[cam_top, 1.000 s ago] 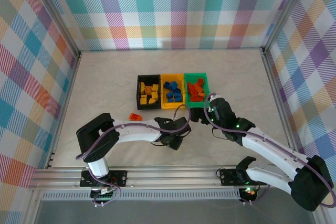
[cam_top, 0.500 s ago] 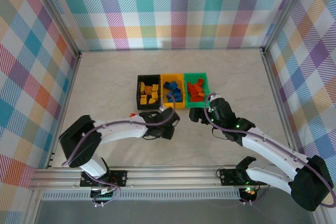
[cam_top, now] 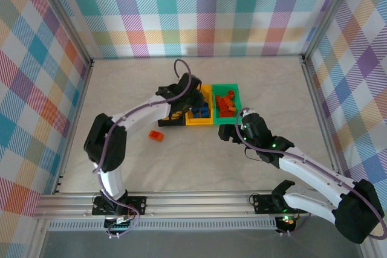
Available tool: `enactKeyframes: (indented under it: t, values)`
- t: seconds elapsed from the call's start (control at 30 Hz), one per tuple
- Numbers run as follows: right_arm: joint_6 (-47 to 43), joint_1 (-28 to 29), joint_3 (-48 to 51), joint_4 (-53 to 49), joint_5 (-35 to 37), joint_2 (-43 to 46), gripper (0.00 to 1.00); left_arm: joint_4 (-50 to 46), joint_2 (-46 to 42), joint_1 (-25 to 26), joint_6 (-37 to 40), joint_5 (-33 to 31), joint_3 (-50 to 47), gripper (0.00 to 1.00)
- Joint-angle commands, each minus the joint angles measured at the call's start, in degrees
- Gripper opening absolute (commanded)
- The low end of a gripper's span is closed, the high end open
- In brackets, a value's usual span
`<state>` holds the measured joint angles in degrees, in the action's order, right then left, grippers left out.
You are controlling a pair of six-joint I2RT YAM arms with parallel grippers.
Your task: Sort the legos into containers by color
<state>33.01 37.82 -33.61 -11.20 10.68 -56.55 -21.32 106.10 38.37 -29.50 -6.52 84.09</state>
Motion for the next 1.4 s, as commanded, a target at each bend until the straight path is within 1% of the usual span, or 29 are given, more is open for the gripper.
enactKeyframes:
  t: [0.0,0.07,0.2,0.23,0.27,0.33,0.4,0.43,0.47,0.6,0.73,0.8,0.9,0.97,1.0,1.07,1.13,1.23,1.27,1.37]
  values:
    - [1.3,-0.4,0.0,0.2,0.3,0.8,0.94,-4.9,5.3,-0.7,1.1,0.0,6.9,0.26]
    - [1.4,-0.5,0.0,0.2,0.1,0.9,0.94,-5.5,8.1,-1.2,0.6,-0.3,9.2,0.27]
    - [1.7,-0.6,0.0,0.1,0.1,1.4,0.94,-4.9,11.3,-2.1,-1.9,0.7,10.5,0.33]
    - [1.7,-0.6,0.0,0.1,0.1,1.5,0.94,-4.6,11.5,-2.2,-2.3,0.9,10.6,0.36]
    - [1.6,-0.5,-0.1,0.0,0.1,1.5,0.94,-4.2,11.5,-2.2,-2.4,1.2,10.6,0.41]
    - [1.4,-0.6,-0.5,-0.2,0.1,1.5,0.94,-3.7,10.9,-2.2,-3.0,1.8,10.6,0.58]
    - [1.1,-0.6,-0.8,-0.5,0.1,1.4,0.94,-3.2,9.7,-2.1,-3.1,2.6,10.4,0.71]
    - [1.1,-0.7,-0.9,-0.5,0.1,1.4,0.94,-3.0,8.8,-1.9,-3.2,2.8,10.2,0.76]
    - [1.2,-0.7,-0.9,-0.5,0.0,1.5,0.94,-3.1,7.9,-1.8,-3.0,2.7,9.9,0.79]
    - [1.1,-0.8,-0.9,-0.5,-0.3,1.5,0.95,-1.4,1.1,-0.9,-3.2,2.9,5.9,0.84]
    - [1.1,-0.8,-0.9,-0.2,-0.5,1.5,0.95,1.4,-9.1,0.0,-3.8,2.1,-2.8,0.85]
    - [1.1,-0.8,-0.7,-0.1,-0.7,1.5,0.95,3.0,-14.8,0.0,-4.8,0.6,-8.9,0.86]
    - [1.1,-0.9,-0.7,0.4,-1.0,1.2,0.94,3.5,-23.7,-0.2,-5.6,-3.7,-18.0,0.86]
    - [1.2,-0.9,-0.7,0.7,-1.4,1.0,0.94,2.0,-28.9,-1.4,-6.6,-6.0,-23.3,0.82]
    - [1.3,-0.9,-0.7,0.9,-1.5,0.9,0.94,1.4,-31.5,-2.6,-7.3,-7.0,-26.0,0.76]
    - [1.4,-0.9,-0.5,1.3,-1.6,0.8,0.94,0.5,-35.1,-6.2,-8.8,-7.3,-31.2,0.62]
    - [1.4,-0.9,-0.5,1.7,-1.9,0.8,0.94,1.7,-37.6,-12.0,-10.8,-4.3,-36.8,0.46]
    - [1.4,-0.9,-0.8,1.7,-2.1,0.7,0.94,4.9,-35.7,-18.4,-12.2,-1.3,-41.8,0.31]
    - [1.4,-0.9,-0.9,1.5,-2.2,0.7,0.94,6.9,-34.1,-19.8,-12.4,-0.6,-42.2,0.29]
    - [1.0,-0.9,-1.3,0.9,-2.1,1.2,0.94,11.3,-26.9,-21.8,-12.3,1.1,-41.7,0.28]
